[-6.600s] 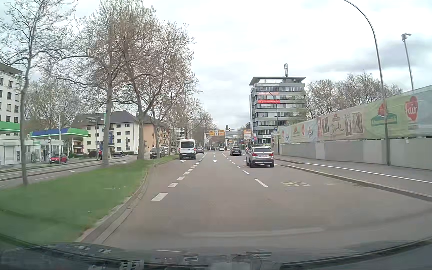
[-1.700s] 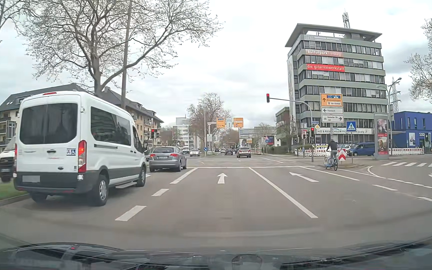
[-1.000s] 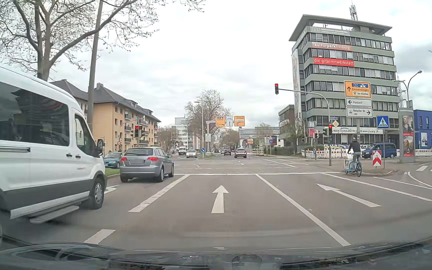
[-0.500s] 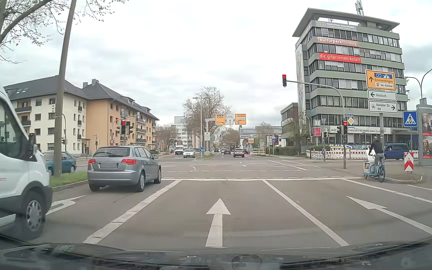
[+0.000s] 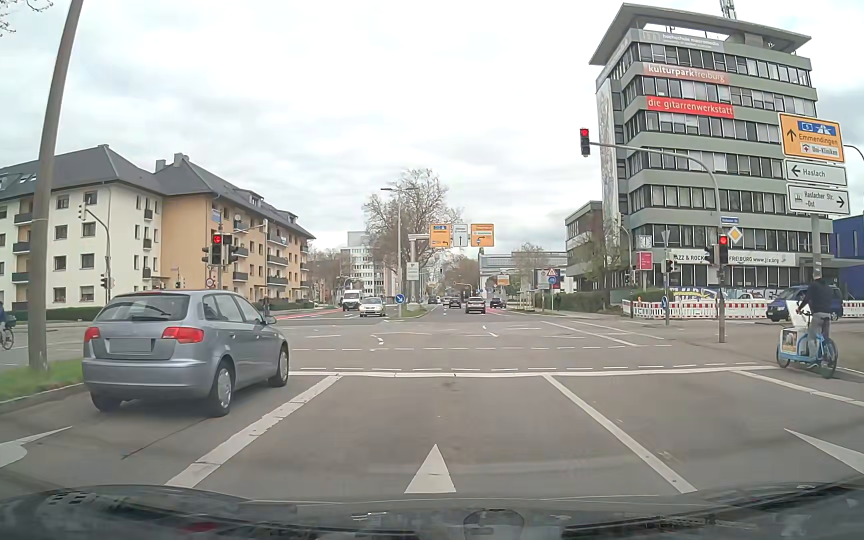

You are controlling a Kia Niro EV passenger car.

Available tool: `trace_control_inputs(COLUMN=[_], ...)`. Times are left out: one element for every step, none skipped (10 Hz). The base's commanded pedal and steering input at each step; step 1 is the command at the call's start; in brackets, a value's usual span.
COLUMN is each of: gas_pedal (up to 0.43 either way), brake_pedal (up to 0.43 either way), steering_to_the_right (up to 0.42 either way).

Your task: Follow the waypoints while adhering to traffic rules and regulations

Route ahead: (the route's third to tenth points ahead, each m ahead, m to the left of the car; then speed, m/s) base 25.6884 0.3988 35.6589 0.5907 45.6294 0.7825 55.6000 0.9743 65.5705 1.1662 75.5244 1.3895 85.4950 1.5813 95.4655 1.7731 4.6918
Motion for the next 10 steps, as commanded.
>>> trace_control_inputs(gas_pedal=[0.0,0.0,0.0,0.0,0.0,0.0,0.0,0.0,0.0,0.0], brake_pedal=[0.195,0.195,0.195,0.189,0.189,0.189,0.189,0.201,0.207,0.207], steering_to_the_right=[-0.002,-0.002,-0.002,-0.002,-0.002,-0.002,-0.002,-0.002,-0.002,-0.002])
